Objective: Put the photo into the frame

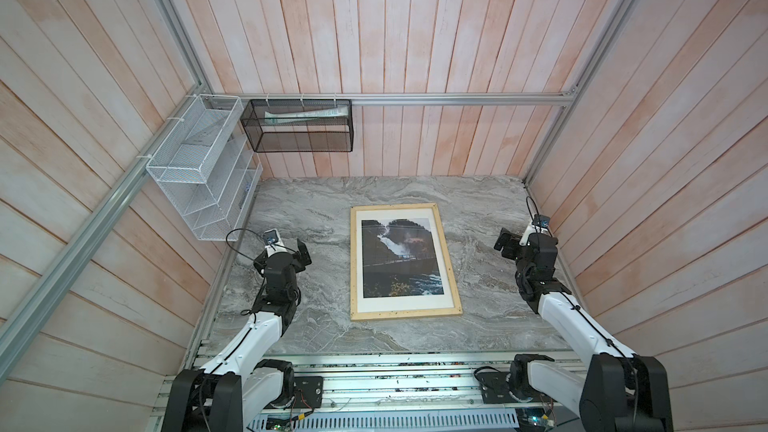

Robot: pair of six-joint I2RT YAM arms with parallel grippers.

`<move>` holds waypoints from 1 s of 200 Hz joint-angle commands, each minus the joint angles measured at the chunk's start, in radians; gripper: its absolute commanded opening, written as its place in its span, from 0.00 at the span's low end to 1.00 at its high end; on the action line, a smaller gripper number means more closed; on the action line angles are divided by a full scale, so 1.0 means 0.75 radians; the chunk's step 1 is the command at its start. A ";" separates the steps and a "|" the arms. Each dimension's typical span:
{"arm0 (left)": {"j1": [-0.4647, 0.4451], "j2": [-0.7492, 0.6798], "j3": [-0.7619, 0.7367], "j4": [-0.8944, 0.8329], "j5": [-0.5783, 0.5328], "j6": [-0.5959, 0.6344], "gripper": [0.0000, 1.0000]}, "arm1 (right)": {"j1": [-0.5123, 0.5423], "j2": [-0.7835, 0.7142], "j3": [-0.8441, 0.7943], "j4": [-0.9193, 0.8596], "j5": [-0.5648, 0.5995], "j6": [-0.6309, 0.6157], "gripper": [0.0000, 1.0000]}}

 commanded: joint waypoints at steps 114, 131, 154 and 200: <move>0.133 0.628 -0.174 1.104 0.336 0.134 1.00 | -0.008 -0.056 -0.373 0.694 -0.208 -0.327 0.98; 0.137 0.666 -0.132 1.048 0.368 0.145 1.00 | -0.010 -0.093 -0.423 0.774 -0.218 -0.332 0.98; 0.139 0.688 -0.055 0.947 0.367 0.150 1.00 | -0.014 -0.109 -0.426 0.779 -0.206 -0.334 0.98; 0.137 0.667 -0.045 0.894 0.295 0.121 1.00 | -0.016 -0.046 -0.426 0.848 -0.165 -0.323 0.98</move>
